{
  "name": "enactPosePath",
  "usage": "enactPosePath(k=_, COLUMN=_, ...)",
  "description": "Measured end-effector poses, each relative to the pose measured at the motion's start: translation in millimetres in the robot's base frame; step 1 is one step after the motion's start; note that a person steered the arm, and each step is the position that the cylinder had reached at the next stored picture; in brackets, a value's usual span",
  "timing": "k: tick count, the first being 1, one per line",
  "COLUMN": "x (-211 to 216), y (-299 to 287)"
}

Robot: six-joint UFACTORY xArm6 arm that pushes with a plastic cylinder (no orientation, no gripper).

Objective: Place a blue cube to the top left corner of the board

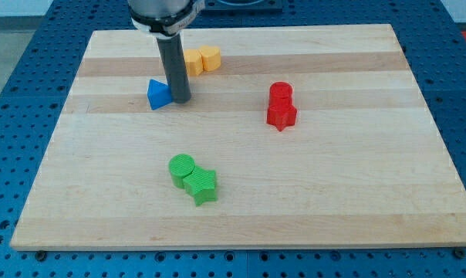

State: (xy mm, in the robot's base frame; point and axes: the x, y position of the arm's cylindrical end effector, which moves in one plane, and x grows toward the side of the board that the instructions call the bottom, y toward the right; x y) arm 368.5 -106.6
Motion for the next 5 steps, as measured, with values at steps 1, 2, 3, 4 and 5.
enactPosePath(k=1, x=-1.5, y=7.5)
enactPosePath(k=2, x=-1.6, y=44.4)
enactPosePath(k=3, x=-17.6, y=71.1)
enactPosePath(k=4, x=-40.8, y=68.4)
enactPosePath(k=5, x=-43.4, y=6.4)
